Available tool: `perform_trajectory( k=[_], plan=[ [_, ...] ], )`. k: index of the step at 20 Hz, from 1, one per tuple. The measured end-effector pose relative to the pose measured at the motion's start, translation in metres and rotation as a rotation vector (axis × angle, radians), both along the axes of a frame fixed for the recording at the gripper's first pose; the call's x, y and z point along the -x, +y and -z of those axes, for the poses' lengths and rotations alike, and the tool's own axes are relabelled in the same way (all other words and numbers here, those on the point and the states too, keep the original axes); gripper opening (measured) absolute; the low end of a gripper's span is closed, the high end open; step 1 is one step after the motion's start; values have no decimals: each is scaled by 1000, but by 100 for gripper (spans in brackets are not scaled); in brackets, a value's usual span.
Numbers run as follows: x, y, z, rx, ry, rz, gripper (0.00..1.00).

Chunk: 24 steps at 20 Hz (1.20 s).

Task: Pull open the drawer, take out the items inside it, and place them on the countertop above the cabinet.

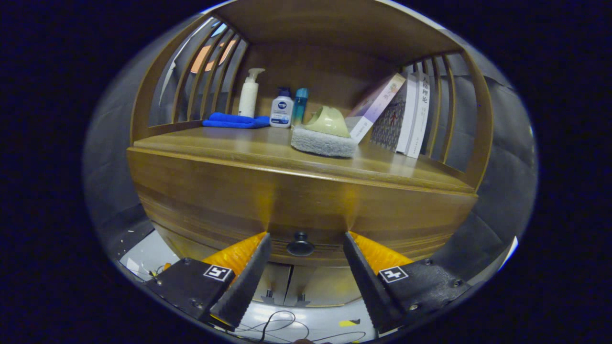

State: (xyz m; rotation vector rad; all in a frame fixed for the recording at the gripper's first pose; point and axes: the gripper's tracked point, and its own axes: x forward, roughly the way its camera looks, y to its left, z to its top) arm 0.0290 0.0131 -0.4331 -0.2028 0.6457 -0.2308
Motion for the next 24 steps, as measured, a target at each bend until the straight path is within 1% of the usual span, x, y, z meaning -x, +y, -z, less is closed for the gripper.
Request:
perform_trajectory(
  k=[3,6,9,12,15,18,22,24],
  plan=[
    [1,6,-8,-76,3,-18,97],
    [3,5,-36,-86,-41,-64,97],
    [19,15,-82,-115,-102,-116,97],
    [39,21,-137,-165,-168,-146,97],
    [55,18,-192,-173,-237,-174,97],
    [77,7,-244,-162,-295,-175,97],
    [106,-9,-299,-158,-358,-166,97],
    [117,-18,-327,-134,-388,-165,97]
  ],
)
